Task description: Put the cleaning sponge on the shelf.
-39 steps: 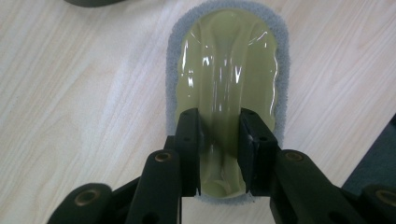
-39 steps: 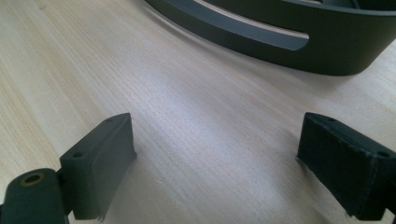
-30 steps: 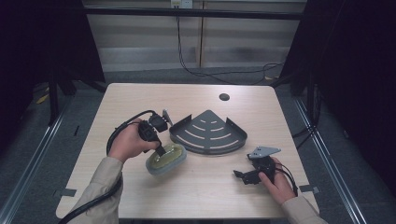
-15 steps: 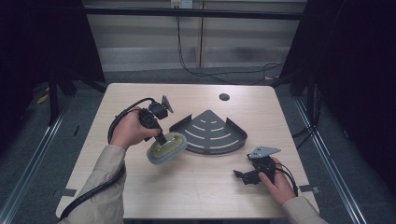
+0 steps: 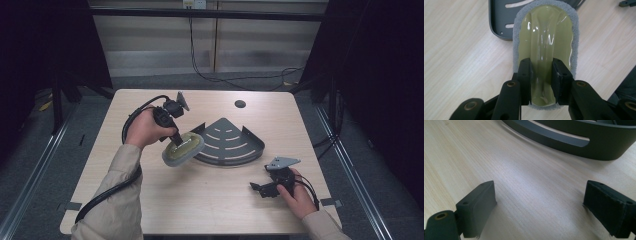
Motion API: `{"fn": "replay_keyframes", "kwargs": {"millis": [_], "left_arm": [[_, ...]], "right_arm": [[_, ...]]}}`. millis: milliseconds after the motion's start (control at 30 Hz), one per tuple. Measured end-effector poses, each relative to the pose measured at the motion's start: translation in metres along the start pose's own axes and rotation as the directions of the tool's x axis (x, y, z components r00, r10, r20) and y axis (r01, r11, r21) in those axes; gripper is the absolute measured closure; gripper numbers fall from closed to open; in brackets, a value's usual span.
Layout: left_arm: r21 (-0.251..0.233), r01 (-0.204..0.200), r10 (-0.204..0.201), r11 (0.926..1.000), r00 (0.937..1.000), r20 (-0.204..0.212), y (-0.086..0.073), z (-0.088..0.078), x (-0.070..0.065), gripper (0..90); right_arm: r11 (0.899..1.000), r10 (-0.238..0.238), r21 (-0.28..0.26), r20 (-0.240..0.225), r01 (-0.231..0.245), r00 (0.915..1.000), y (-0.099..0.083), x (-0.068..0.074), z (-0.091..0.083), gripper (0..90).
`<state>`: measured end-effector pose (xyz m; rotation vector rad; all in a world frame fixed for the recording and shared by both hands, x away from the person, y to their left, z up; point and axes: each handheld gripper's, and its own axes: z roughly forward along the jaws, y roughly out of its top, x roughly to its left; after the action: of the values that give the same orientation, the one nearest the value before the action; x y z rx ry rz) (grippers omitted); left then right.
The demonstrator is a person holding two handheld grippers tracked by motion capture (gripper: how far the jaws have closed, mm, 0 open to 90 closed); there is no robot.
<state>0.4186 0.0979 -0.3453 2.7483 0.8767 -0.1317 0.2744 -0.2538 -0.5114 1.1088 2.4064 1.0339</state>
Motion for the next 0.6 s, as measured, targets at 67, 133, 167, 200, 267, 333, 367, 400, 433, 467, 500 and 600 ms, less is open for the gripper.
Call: {"fn": "replay_keyframes", "kwargs": {"millis": [67, 133, 167, 200, 267, 333, 367, 400, 433, 467, 500, 600], "left_arm": [[-0.001, -0.001, 0.001, 1.0, 1.0, 0.001, 0.002, -0.001, 0.0, 71.4], [-0.003, 0.002, -0.002, 1.0, 1.0, -0.005, 0.005, -0.002, 0.001, 71.3], [0.0, 0.004, -0.004, 1.0, 1.0, -0.006, 0.007, -0.002, 0.002, 71.4], [0.0, 0.005, -0.005, 1.0, 1.0, -0.006, 0.008, -0.003, 0.002, 71.4], [0.0, 0.009, -0.009, 1.0, 0.9999, -0.009, 0.01, -0.004, 0.003, 71.3], [0.002, 0.005, -0.005, 1.0, 0.9998, -0.019, 0.013, -0.005, 0.003, 71.3], [0.002, 0.004, -0.004, 1.0, 0.9998, -0.019, 0.015, -0.006, 0.004, 71.4], [-0.002, 0.003, -0.004, 1.0, 0.9997, -0.024, 0.016, -0.006, 0.004, 71.3], [-0.001, 0.003, -0.004, 1.0, 0.9997, -0.025, 0.017, -0.006, 0.004, 71.3], [0.0, 0.004, -0.004, 1.0, 0.9996, -0.027, 0.018, -0.006, 0.004, 71.4], [0.0, 0.004, -0.004, 1.0, 0.9996, -0.027, 0.018, -0.006, 0.004, 71.4], [-0.001, -0.002, 0.002, 1.0, 0.9996, -0.027, 0.024, -0.005, 0.005, 71.3]], "right_arm": [[1.0, 0.001, 0.001, 0.001, -0.001, 1.0, 0.0, 0.0, 0.0, 10.0], [1.0, 0.002, 0.003, 0.0, -0.002, 1.0, 0.0, 0.0, 0.0, 10.0], [1.0, 0.001, 0.003, 0.0, -0.001, 1.0, 0.0, 0.0, 0.0, 10.0], [1.0, 0.001, 0.003, 0.0, -0.001, 1.0, 0.0, 0.0, 0.0, 10.0], [1.0, 0.002, 0.003, 0.0, -0.002, 1.0, 0.0, 0.0, 0.0, 10.0], [1.0, 0.002, 0.003, 0.0, -0.002, 1.0, 0.0, 0.0, 0.0, 10.0], [1.0, 0.002, 0.003, 0.0, -0.002, 1.0, 0.0, 0.0, 0.0, 10.0], [1.0, 0.002, 0.003, 0.0, -0.002, 1.0, 0.0, 0.0, 0.0, 10.0], [1.0, 0.001, 0.003, 0.0, -0.001, 1.0, 0.0, 0.0, 0.0, 10.0], [1.0, 0.002, 0.003, 0.0, -0.002, 1.0, 0.0, 0.0, 0.0, 10.0], [1.0, 0.002, 0.003, 0.0, -0.002, 1.0, 0.0, 0.0, 0.0, 10.0], [1.0, 0.001, 0.003, 0.0, -0.001, 1.0, 0.0, 0.0, 0.0, 10.0]]}}
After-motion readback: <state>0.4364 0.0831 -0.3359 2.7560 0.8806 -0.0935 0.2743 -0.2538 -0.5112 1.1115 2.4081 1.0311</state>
